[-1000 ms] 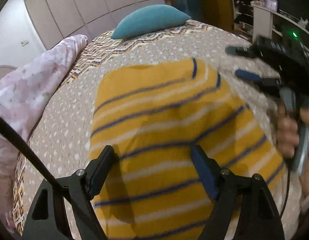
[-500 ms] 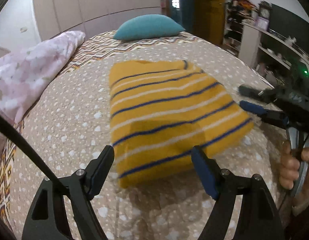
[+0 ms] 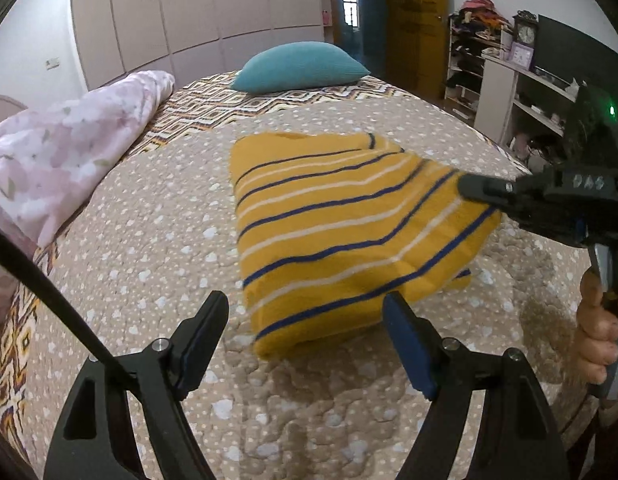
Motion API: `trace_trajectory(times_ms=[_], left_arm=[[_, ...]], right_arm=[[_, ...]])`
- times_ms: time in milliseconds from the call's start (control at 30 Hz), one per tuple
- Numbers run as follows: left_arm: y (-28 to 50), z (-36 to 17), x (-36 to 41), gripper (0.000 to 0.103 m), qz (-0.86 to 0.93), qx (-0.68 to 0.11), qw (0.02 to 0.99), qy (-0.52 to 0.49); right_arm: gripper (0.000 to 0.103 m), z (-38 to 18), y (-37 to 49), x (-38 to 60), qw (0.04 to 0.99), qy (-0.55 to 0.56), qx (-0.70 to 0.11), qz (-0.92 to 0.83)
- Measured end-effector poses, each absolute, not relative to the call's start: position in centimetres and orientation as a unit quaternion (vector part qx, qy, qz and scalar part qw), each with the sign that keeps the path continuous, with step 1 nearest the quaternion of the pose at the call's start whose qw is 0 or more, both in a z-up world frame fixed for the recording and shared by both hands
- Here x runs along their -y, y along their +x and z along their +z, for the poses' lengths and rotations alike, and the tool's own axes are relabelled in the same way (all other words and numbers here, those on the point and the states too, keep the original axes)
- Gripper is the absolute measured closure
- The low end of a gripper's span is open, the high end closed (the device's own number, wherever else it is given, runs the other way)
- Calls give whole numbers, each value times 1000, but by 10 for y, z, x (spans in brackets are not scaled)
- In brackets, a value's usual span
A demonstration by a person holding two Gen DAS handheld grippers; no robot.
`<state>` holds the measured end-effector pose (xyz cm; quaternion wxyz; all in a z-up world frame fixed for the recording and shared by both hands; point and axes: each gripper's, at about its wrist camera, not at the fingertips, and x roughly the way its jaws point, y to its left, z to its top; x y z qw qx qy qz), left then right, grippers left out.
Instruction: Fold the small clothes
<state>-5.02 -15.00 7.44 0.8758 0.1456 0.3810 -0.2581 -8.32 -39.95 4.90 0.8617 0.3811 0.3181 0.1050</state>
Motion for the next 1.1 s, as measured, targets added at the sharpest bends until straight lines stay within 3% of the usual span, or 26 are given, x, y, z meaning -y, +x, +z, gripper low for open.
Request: trace_trajectory(times_ms=[100, 167, 200, 233, 300, 567, 600, 633, 767, 833, 1100], left_arm=[[-48, 70, 140, 25, -250, -386, 876, 145], [-47, 67, 129, 25, -242, -395, 875, 139], [-46, 65, 124, 25, -240, -399, 875, 134], [-45, 63, 116, 25, -236, -406, 874, 127], [-43, 60, 102, 25, -228, -416, 873, 113], [-42, 53, 66, 25, -210, -439, 871, 64], [-43, 54, 63, 25, -210, -439, 872, 57], [-42, 55, 61, 25, -209, -438, 873, 52], [-44, 59, 54, 24, -214, -437, 873, 32], [-44, 57, 53, 24, -216, -437, 872, 30], [-48, 43, 62, 24, -219, -450, 864, 46]], right_arm=[[92, 42, -96, 404, 883, 324, -339, 10], [91, 36, -113, 407, 878, 345, -330, 33], [80, 35, -125, 405, 878, 351, -322, 51], [61, 34, -134, 402, 882, 344, -318, 56], [51, 32, -149, 388, 892, 303, -330, 59], [51, 20, -98, 333, 904, 147, -399, 52], [60, 18, -91, 331, 903, 141, -403, 52], [88, 17, -86, 329, 901, 140, -408, 52], [92, 24, -104, 352, 899, 182, -396, 42], [103, 20, -119, 373, 896, 205, -395, 7], [101, 20, -149, 404, 895, 239, -376, -21]])
